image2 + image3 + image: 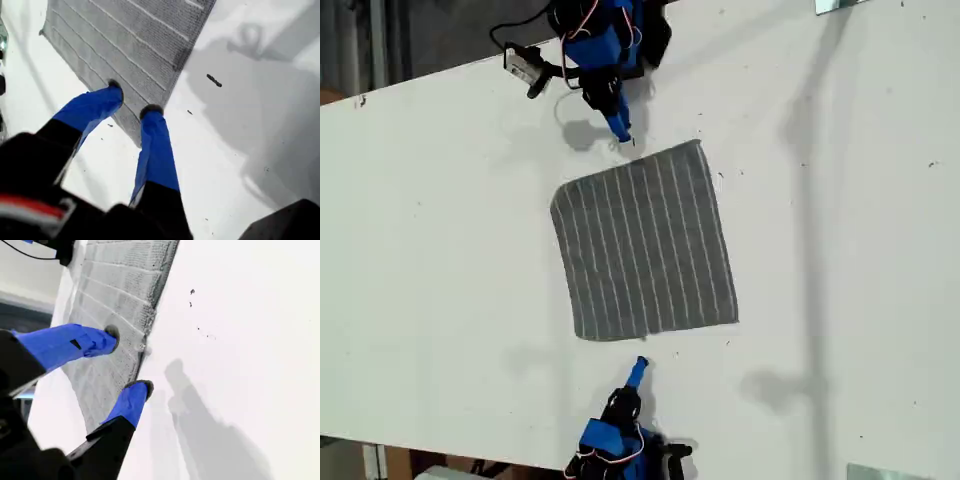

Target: Grasp corners of a square towel and fold twice.

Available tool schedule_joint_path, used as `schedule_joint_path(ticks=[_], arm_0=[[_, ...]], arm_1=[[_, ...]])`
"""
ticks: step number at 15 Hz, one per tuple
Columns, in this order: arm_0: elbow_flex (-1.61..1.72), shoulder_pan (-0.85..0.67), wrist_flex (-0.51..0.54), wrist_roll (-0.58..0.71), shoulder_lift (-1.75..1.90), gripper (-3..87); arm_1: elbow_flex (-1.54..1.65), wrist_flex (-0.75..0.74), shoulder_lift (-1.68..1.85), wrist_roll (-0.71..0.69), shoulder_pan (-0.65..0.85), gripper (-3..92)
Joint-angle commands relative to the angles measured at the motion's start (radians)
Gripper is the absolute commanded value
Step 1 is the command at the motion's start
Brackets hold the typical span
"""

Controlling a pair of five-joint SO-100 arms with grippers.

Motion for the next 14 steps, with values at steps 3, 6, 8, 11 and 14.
schedule_joint_path(ticks=[3, 6, 8, 11, 14], arm_0=[[0.005, -0.003, -0.011, 0.023, 0.005, 17.1], [0.005, -0.051, -0.011, -0.058, 0.005, 17.0], [0.005, 0.032, -0.009, -0.242, 0.005, 17.0], [0.005, 0.081, -0.009, -0.397, 0.006, 16.4], [0.003, 0.021, -0.035, -0.353, 0.006, 20.9]], arm_1=[[-0.026, 0.011, -0.002, -0.017, 0.000, 13.1], [-0.026, 0.011, -0.002, -0.017, 0.002, 13.1], [-0.026, 0.011, -0.002, -0.017, 0.020, 13.1], [-0.026, 0.011, -0.002, -0.017, 0.032, 13.1], [-0.014, -0.031, -0.002, -0.006, 0.044, 13.3]])
